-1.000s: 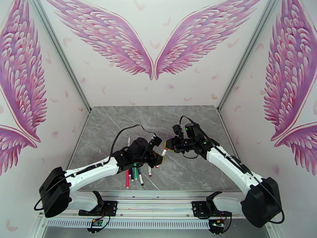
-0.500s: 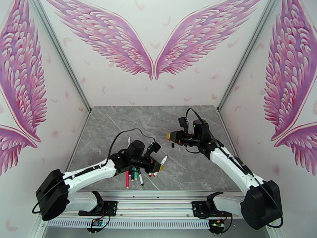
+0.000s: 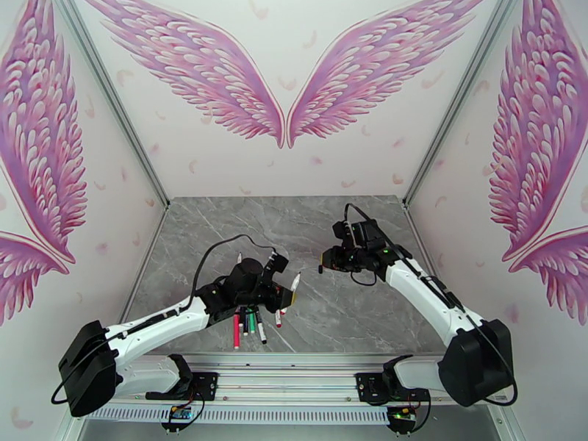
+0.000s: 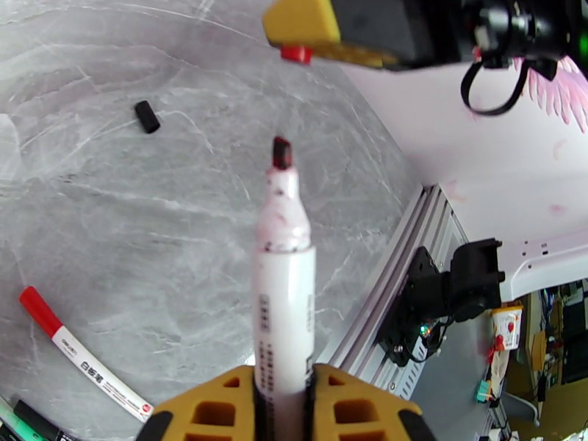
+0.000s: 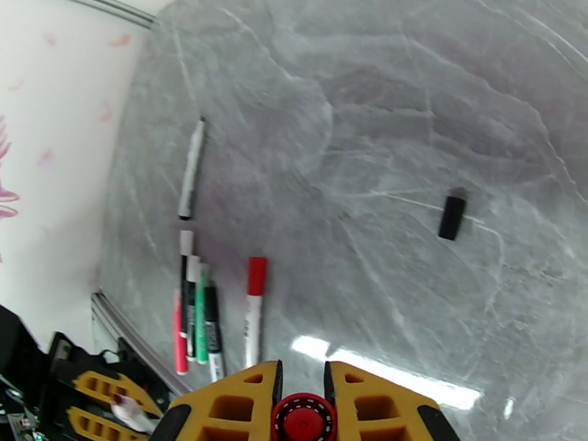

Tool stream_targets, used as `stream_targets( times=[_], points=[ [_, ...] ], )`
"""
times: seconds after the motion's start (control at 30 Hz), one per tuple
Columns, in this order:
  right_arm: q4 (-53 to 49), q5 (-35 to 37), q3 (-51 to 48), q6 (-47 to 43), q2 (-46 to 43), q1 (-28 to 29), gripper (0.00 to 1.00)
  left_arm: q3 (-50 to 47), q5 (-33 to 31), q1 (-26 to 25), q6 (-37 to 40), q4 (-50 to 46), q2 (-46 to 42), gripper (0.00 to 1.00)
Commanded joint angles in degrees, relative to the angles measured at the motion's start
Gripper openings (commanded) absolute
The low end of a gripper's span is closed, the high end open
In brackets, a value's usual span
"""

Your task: Open the pen caps

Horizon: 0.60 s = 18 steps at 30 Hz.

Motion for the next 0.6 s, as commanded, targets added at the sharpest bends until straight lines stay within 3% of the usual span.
stream_targets(
  times=[0.0, 0.57],
  points=[
    [-5.17, 4.27, 2.53, -4.74, 2.87, -1.30, 0.11, -0.90, -2.98, 0.74, -1.02, -0.12, -1.93, 0.00],
    [-8.79, 4.41, 13.78, -8.29, 23.06, -3.84, 0.13, -1.86, -5.05, 2.11, -1.71, -0.77, -1.90, 0.00]
  ],
)
